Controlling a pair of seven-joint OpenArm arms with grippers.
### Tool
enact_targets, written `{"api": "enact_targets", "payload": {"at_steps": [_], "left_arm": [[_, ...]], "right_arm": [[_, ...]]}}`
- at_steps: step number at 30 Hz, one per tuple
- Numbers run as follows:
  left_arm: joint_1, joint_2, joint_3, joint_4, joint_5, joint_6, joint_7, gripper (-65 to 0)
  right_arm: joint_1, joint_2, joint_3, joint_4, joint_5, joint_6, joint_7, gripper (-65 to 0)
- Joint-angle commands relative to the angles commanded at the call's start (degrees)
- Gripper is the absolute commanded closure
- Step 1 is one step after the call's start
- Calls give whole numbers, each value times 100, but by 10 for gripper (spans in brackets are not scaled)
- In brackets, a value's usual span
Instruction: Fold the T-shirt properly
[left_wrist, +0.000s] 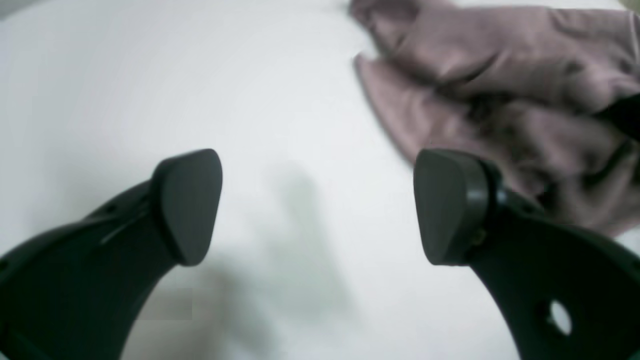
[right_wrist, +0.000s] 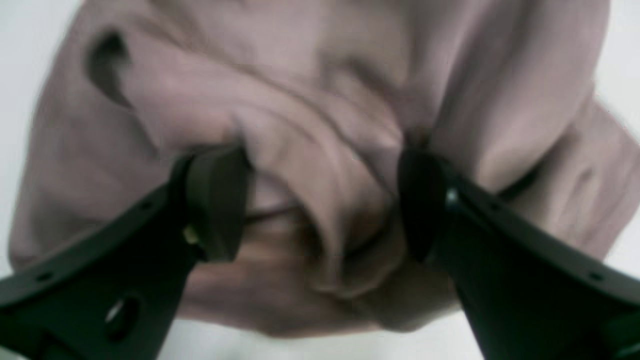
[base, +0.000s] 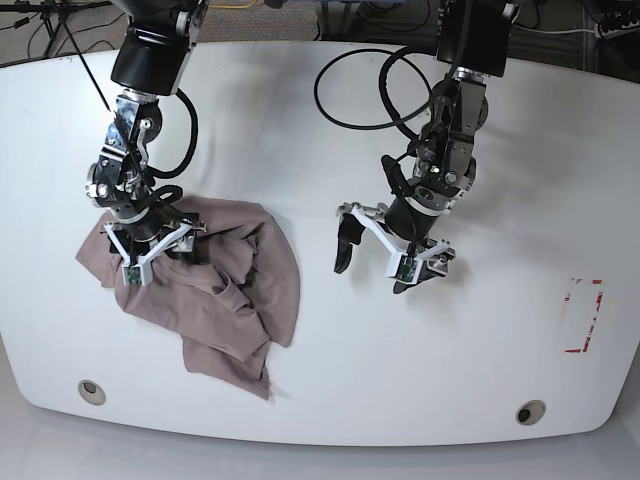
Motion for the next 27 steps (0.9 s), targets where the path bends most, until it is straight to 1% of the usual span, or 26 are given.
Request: {"api": "enact_targets", "payload": {"at_steps": [3,9,11,19,20,21,27], "left_arm": [[-114,41,153,-244,32,5,-31,-576],[-297,188,245,-405,65,13,0,-578],[-552,342,406,-583,27,28,-22,-579],[-850,642,522,-1048,30,39,-44,-581],[-1008,695,615,-1355,23,26,-71,-583],[-1165,695,708,-1661,16,14,-98,-584],[-1491,695,740,-2167,25,19,-176,-585]], "right_arm": [[-52,0,-12,74,-21,6,-9,-461],[-134,-5,28,183,-46,18,-17,-458],[-198,-54,-25,297,-35,23,-57,-460],[-233,-152,-58,389,-35,34,-59,-461],[-240,-159,-58,412,-53,35,-80,-461],[-246,-167,-59,434,-71,36,-102,-461],[-333,-142,-74,540,-70,36,-113,-462]]}}
